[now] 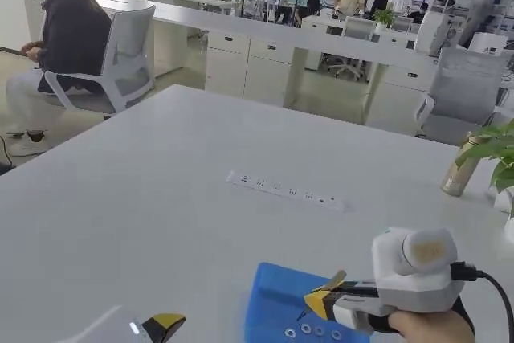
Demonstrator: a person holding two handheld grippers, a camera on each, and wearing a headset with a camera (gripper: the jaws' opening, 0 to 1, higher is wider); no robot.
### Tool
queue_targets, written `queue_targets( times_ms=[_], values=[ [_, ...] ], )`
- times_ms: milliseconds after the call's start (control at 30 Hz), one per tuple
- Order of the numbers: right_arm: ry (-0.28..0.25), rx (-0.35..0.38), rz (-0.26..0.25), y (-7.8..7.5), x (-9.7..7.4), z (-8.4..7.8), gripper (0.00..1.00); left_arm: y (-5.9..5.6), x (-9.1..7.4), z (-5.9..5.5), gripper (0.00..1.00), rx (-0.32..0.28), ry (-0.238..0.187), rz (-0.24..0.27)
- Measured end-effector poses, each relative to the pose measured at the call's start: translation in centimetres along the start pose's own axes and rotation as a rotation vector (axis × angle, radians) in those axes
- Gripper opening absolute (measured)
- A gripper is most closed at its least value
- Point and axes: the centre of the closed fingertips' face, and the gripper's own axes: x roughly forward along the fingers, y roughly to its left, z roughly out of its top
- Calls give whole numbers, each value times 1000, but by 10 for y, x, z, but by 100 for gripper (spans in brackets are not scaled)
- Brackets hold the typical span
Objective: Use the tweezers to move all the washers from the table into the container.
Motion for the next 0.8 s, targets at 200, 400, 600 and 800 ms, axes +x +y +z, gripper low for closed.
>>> queue_targets(
  times_ms=[200, 400, 600, 800],
  values=[
    [-23, -24, 55, 24, 2, 14, 3, 0, 0, -1, 73, -7, 4, -3],
    [-38, -18, 141, 55, 8, 23, 3, -1, 0, -2, 72, -7, 9, -6],
    [-7, -16, 260, 87, 17, 21, 3, -1, 0, -2, 72, -8, 8, -6],
    [56, -17, 311, 101, 29, 9, 3, 2, -1, 0, 71, -19, -2, 5]
  ],
)
